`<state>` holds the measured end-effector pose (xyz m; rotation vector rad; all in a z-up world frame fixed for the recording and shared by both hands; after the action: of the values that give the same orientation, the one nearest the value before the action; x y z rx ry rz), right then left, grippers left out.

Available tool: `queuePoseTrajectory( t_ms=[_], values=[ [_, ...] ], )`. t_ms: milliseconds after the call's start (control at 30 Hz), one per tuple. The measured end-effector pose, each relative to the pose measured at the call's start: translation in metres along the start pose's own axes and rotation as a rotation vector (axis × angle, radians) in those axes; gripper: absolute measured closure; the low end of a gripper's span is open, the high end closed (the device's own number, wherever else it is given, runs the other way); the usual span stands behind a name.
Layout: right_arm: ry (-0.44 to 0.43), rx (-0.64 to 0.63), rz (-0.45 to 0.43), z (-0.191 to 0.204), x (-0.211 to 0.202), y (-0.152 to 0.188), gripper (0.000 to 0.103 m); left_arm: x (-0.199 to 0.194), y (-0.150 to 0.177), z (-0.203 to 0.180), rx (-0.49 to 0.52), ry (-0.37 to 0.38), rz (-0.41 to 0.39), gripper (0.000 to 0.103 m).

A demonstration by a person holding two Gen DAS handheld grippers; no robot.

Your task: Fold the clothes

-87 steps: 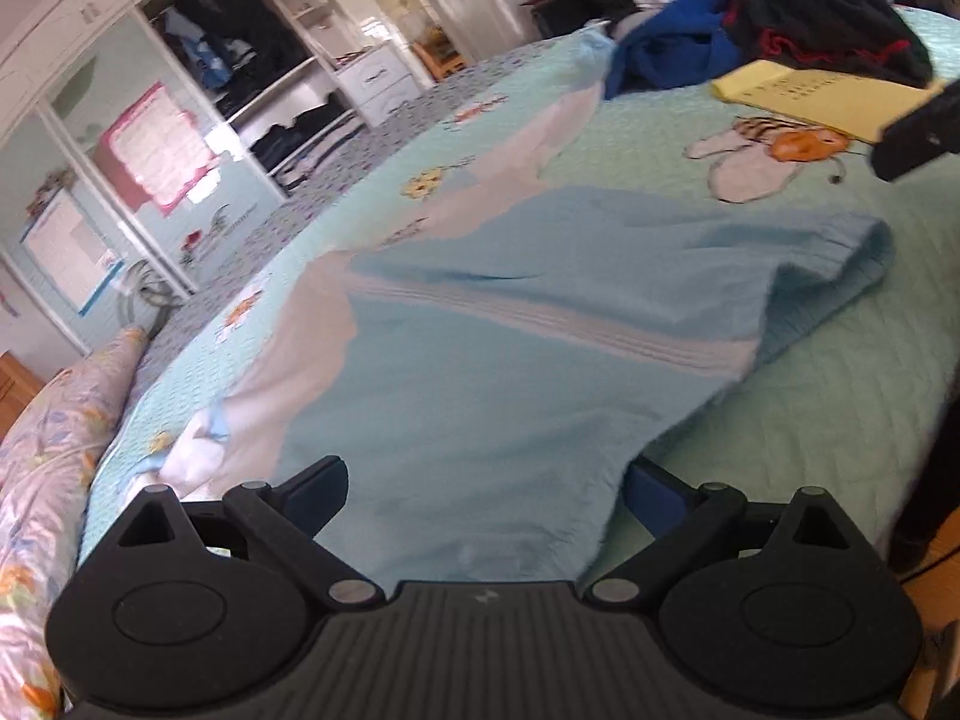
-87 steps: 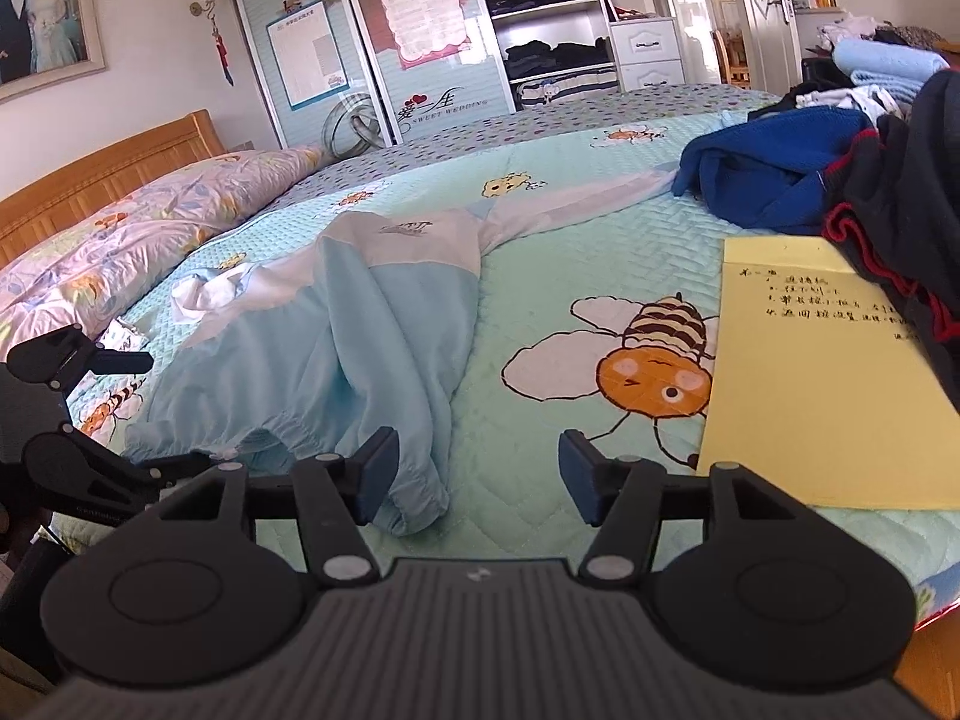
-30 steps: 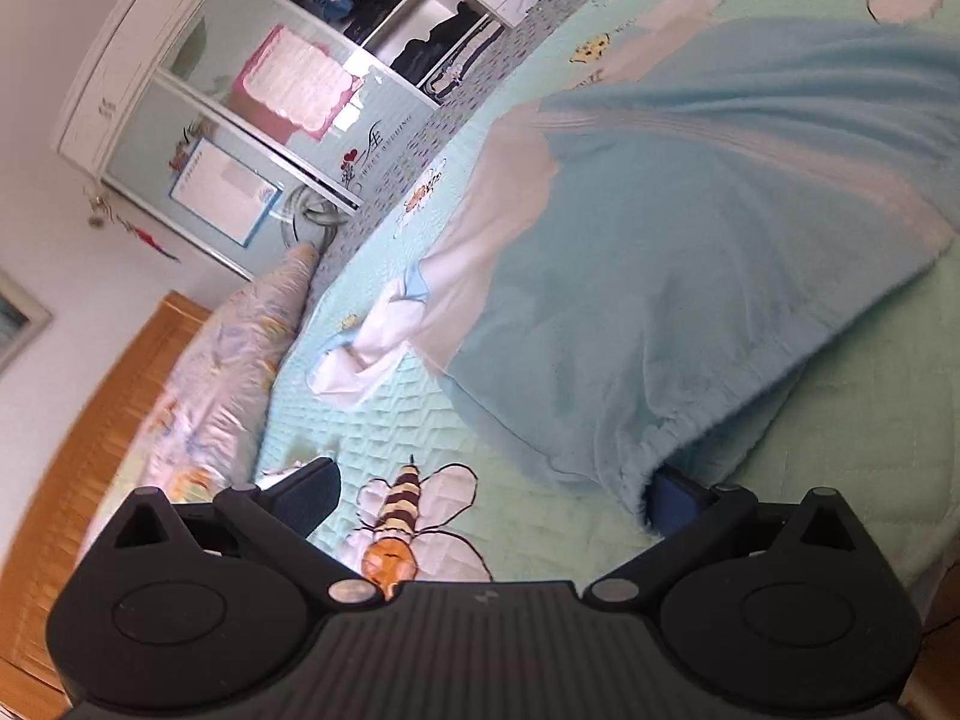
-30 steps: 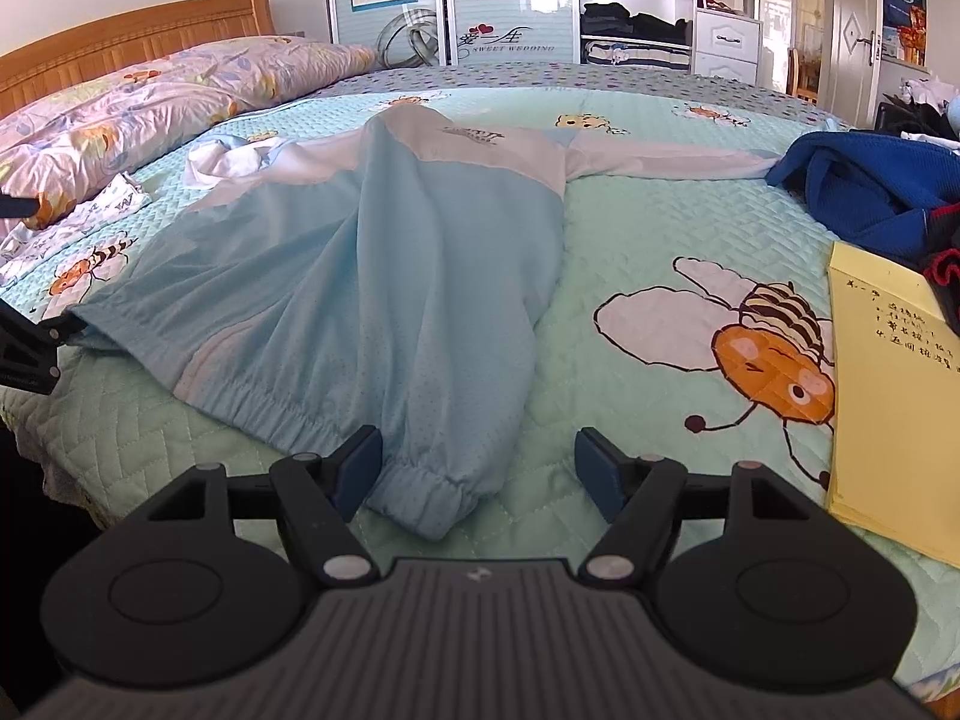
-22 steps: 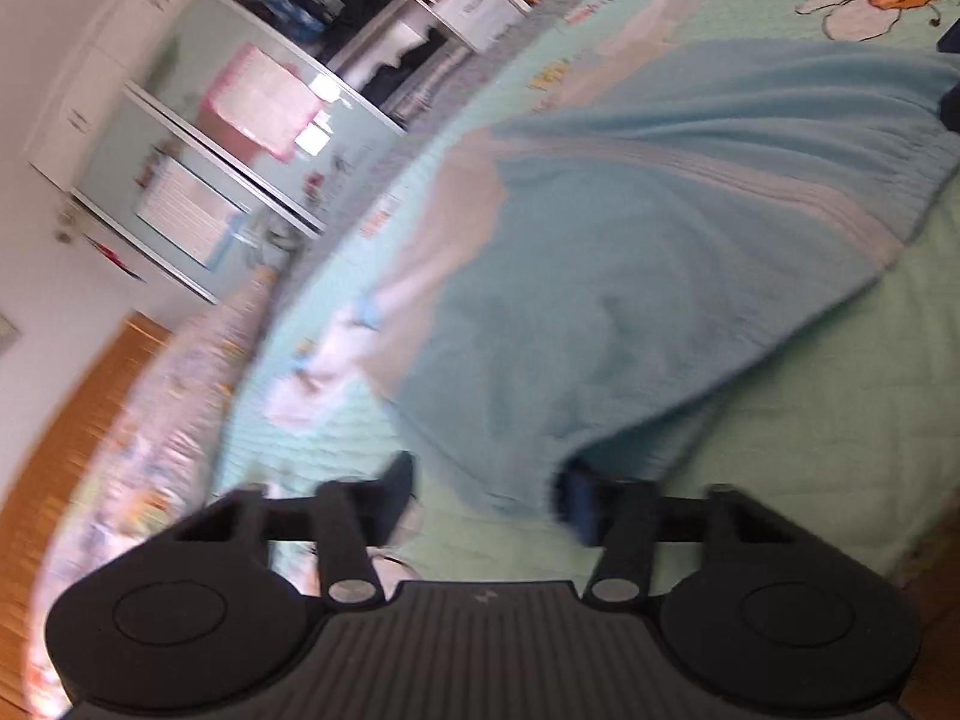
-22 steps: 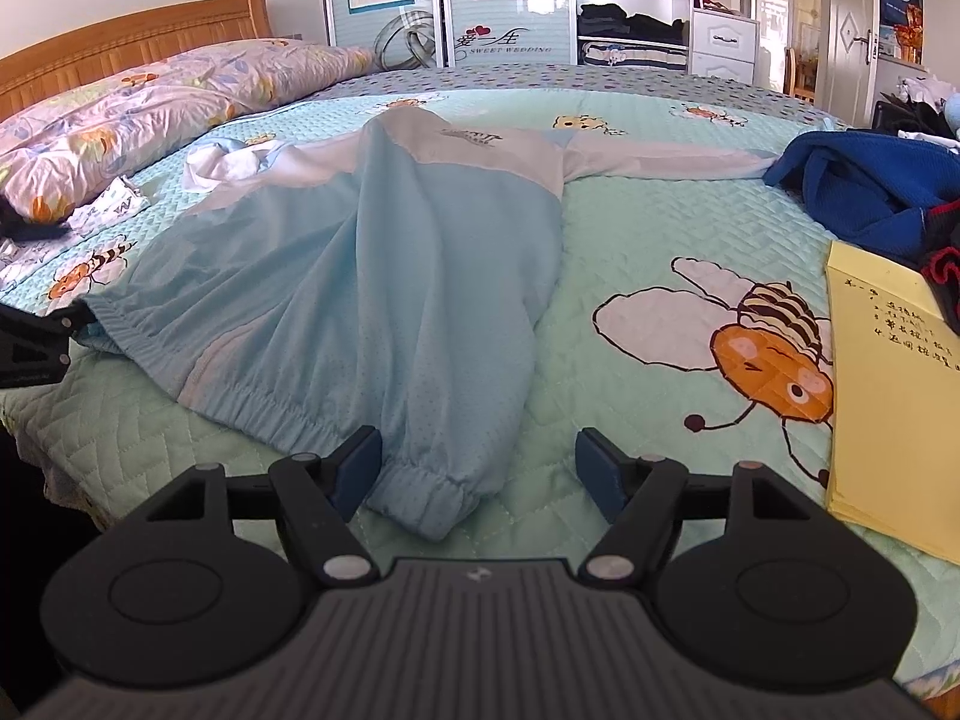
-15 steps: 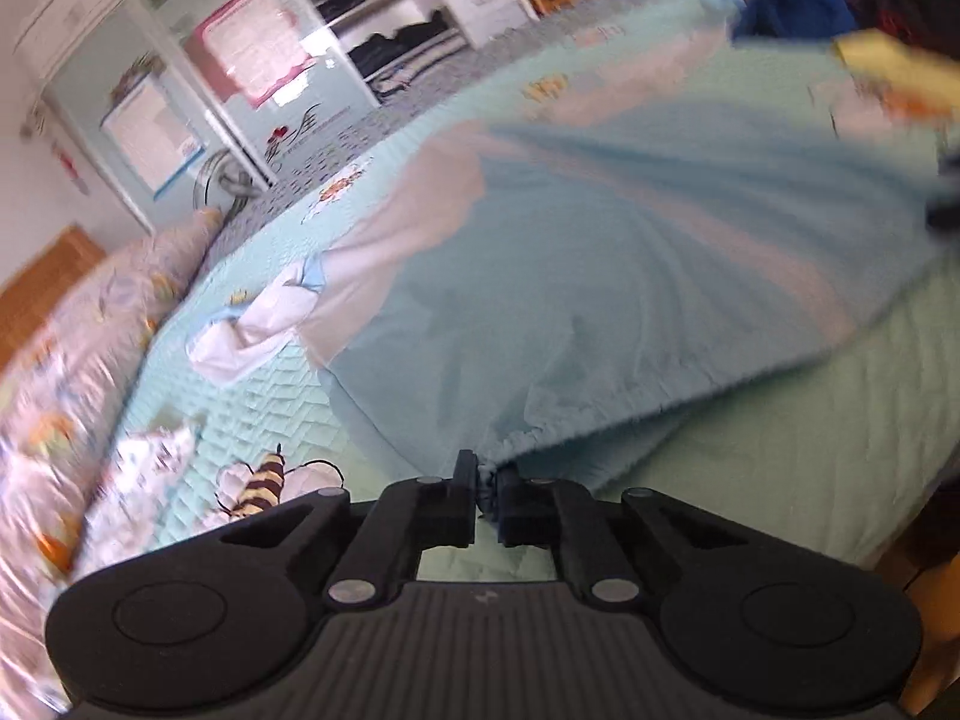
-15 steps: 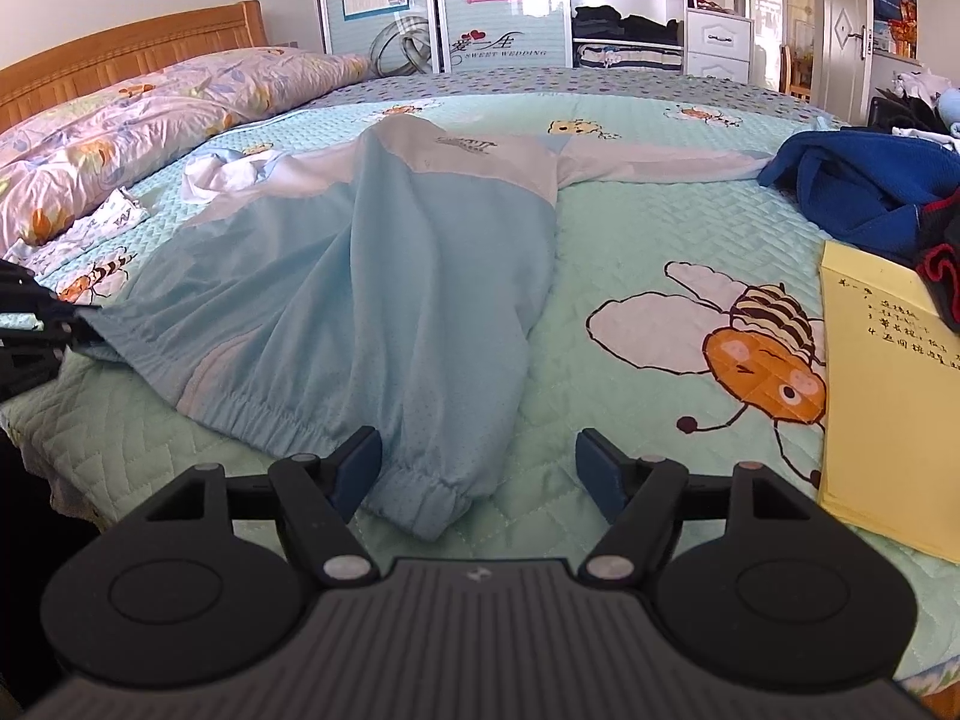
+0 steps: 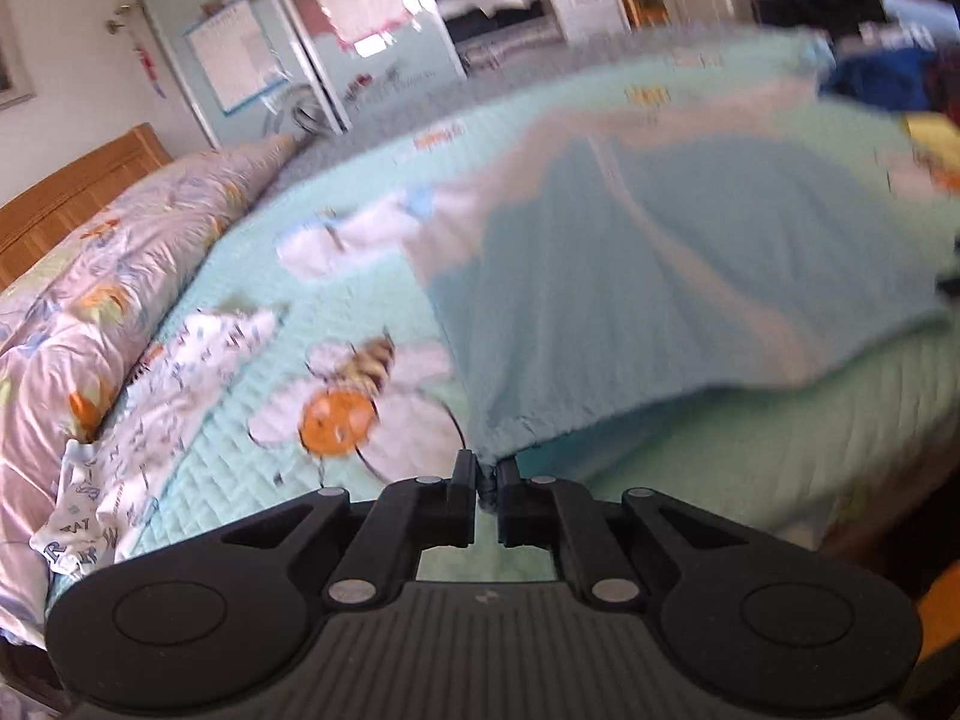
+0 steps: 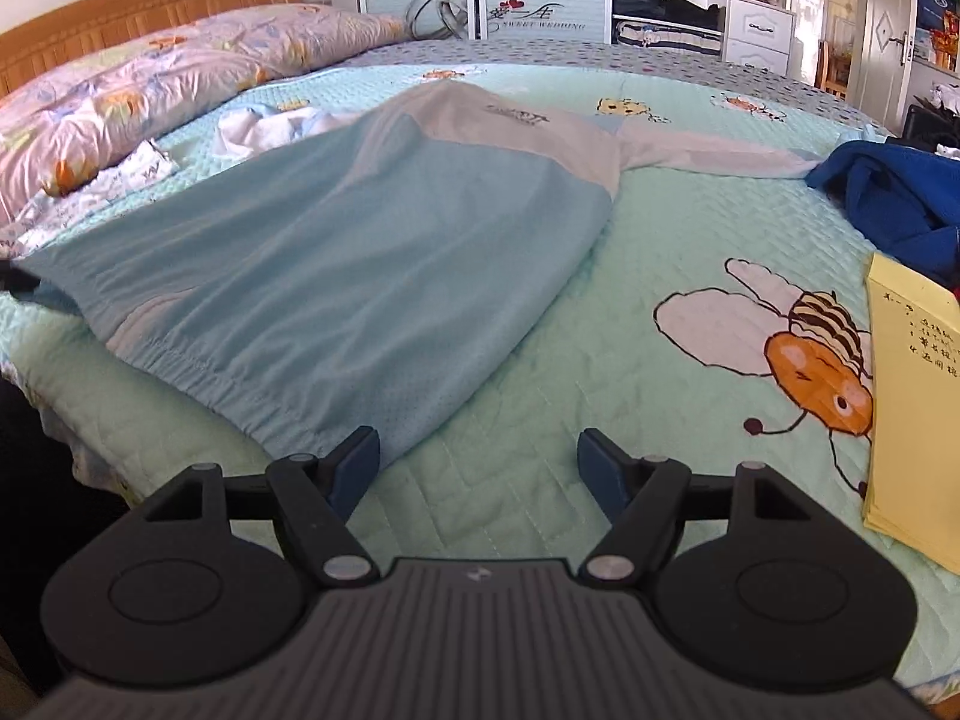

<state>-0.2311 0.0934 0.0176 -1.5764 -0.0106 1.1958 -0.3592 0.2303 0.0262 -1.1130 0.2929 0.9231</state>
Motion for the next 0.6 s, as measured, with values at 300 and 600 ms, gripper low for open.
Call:
queuePoseTrajectory(
  t_ms=[300, 600],
  values=[
    [0.012, -0.024, 0.023, 0.0, -0.001, 0.003, 0.024, -0.013, 0.009, 0.037, -0.095, -0.013, 0.019, 0.034],
    [-0.045, 0.048, -0.007, -0.011, -0.007, 0.004, 0.023, 0.015, -0.049, 0.084, -0.327, 0.039, -0.082, 0.012]
  ],
)
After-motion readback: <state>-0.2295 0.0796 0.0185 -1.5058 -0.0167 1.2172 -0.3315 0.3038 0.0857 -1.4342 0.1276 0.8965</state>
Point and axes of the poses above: each gripper's, at about its wrist camera, not at the fingertips, and x roughly the way its jaws point, z to its left, y to its underside, the point moved 1 cm from there along x, roughly the way its jaws point, and after that the axes turned 6 degrees about -y, right-handed, at the moved point
